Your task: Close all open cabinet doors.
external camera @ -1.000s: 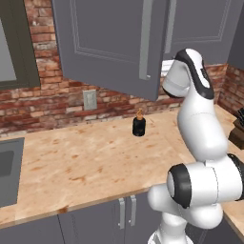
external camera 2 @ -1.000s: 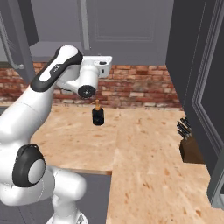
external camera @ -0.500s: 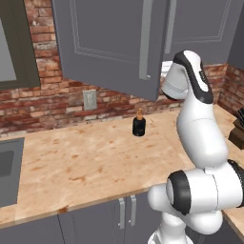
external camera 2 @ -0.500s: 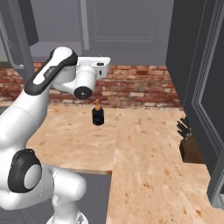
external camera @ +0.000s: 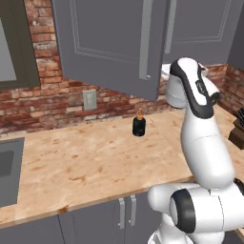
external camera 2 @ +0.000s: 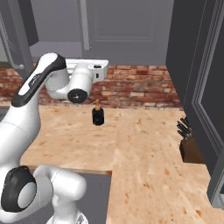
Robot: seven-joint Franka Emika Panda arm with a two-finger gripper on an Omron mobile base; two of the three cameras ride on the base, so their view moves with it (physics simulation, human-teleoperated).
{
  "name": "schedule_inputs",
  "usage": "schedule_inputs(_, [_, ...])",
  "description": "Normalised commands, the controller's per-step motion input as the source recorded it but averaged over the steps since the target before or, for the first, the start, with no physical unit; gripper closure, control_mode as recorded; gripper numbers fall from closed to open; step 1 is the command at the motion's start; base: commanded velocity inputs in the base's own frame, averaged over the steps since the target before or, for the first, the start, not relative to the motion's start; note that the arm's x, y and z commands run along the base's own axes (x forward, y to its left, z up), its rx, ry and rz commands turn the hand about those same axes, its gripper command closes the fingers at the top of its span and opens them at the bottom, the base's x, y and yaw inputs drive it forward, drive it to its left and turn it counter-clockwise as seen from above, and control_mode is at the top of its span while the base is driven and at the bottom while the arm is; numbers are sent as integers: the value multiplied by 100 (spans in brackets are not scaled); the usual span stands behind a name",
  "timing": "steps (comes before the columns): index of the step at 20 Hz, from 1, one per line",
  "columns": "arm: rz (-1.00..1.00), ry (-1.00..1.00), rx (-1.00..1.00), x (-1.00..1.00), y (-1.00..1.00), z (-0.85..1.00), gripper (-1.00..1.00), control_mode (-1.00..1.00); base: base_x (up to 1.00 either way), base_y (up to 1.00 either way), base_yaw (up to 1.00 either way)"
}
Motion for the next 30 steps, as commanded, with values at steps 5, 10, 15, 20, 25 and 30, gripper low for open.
schedule_inputs(5, [0,10,0,-38,-4,30,-100,-100,0,0,0])
schedule_inputs(10, [0,6,0,-58,-8,13,-100,-100,0,0,0])
schedule_inputs(15, [0,2,0,-61,-5,3,-100,-100,0,0,0])
schedule_inputs(20, [0,6,0,-42,0,8,-100,-100,0,0,0])
schedule_inputs(25, [-8,7,-7,-22,26,6,-100,-100,0,0,0])
schedule_inputs(30, [-1,3,-3,-64,0,2,-100,-100,0,0,0])
